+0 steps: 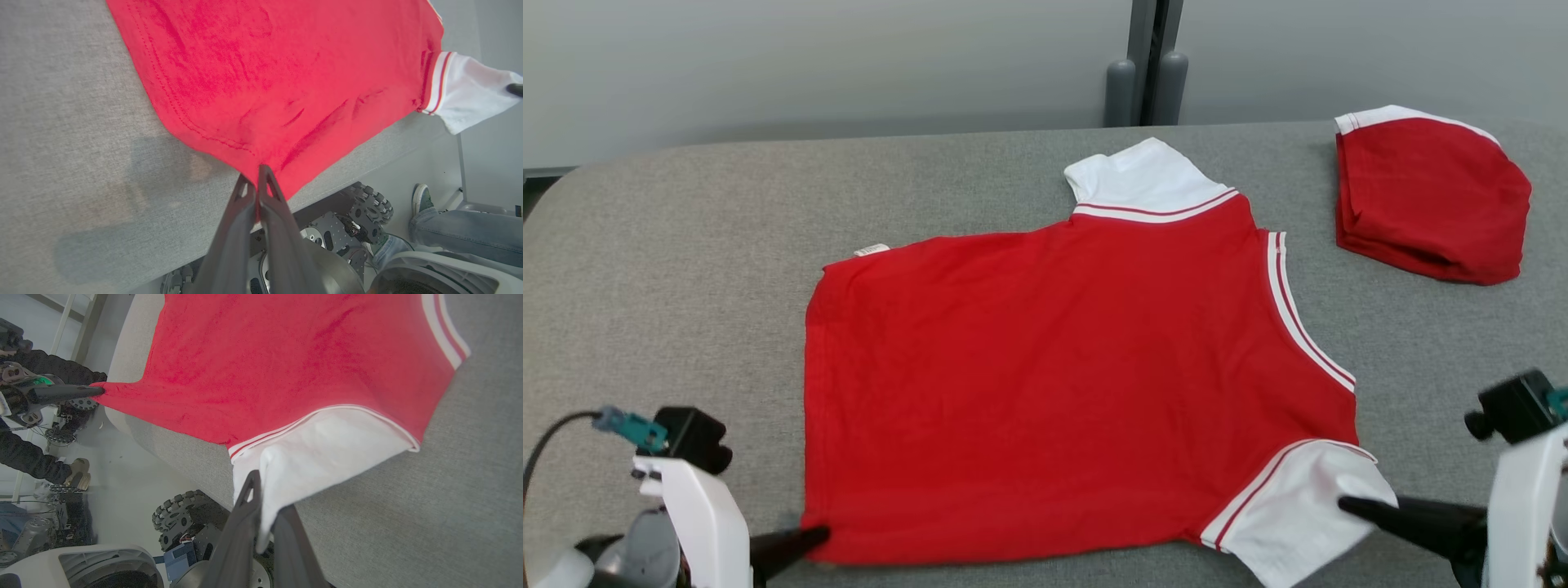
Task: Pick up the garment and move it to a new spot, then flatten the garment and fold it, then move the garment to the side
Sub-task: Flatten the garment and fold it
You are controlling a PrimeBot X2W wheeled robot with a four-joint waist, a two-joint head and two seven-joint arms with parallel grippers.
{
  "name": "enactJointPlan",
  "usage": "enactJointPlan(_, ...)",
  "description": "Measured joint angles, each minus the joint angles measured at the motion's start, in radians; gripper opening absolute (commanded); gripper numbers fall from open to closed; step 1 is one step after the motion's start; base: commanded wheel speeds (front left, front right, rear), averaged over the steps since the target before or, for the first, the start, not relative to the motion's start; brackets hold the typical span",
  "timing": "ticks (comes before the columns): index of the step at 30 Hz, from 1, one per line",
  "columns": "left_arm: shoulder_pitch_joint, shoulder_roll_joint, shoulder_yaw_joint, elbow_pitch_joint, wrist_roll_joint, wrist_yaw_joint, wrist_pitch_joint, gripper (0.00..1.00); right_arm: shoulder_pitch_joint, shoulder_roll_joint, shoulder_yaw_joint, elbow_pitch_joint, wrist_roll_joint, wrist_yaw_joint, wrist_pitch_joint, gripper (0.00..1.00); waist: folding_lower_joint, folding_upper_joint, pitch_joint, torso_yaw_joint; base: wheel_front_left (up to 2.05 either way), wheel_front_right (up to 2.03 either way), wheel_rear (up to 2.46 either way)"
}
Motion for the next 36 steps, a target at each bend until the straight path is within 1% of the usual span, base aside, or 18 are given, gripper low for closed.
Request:
enactJointPlan(6, -0.114, -0.012, 0.016, 0.044, -0.011, 0.0, 0.088, 0.0, -0.118, 0.058, -0.031, 0.034, 0.033, 0.0, 0.093, 0.0, 0.0, 0.0, 0.037, -0.009, 0.0, 0.0, 0.0)
enactJointPlan(9, -0.179, -0.039, 0.021, 0.09, -0.019, -0.001, 0.128, 0.0, -0.17, 0.092, -0.032, 0.066, 0.059, 0.0, 0.15, 0.0, 0.0, 0.0, 0.057, -0.007, 0.0, 0.0, 0.0)
enactJointPlan(13, -0.259, -0.083, 0.029, 0.162, -0.045, -0.008, 0.184, 0.0, -0.22, 0.115, -0.027, 0.146, 0.089, 0.0, 0.215, 0.0, 0.0, 0.0, 0.078, 0.002, 0.0, 0.0, 0.0)
enactJointPlan(18, -0.325, -0.096, 0.021, 0.252, -0.064, 0.001, 0.266, 0.0, -0.268, 0.156, -0.011, 0.259, 0.127, 0.0, 0.276, 0.0, 0.0, 0.0, 0.098, 0.011, 0.0, 0.0, 0.0)
enactJointPlan(25, -0.382, -0.12, 0.03, 0.337, -0.079, 0.0, 0.303, 0.0, -0.319, 0.205, -0.002, 0.362, 0.179, 0.0, 0.283, 0.0, 0.0, 0.0, 0.124, 0.012, 0.0, 0.0, 0.0)
enactJointPlan(36, -0.454, -0.175, 0.014, 0.434, -0.064, -0.01, 0.335, 0.0, -0.406, 0.264, 0.011, 0.459, 0.203, 0.0, 0.298, 0.0, 0.0, 0.0, 0.151, 0.007, 0.0, 0.0, 0.0)
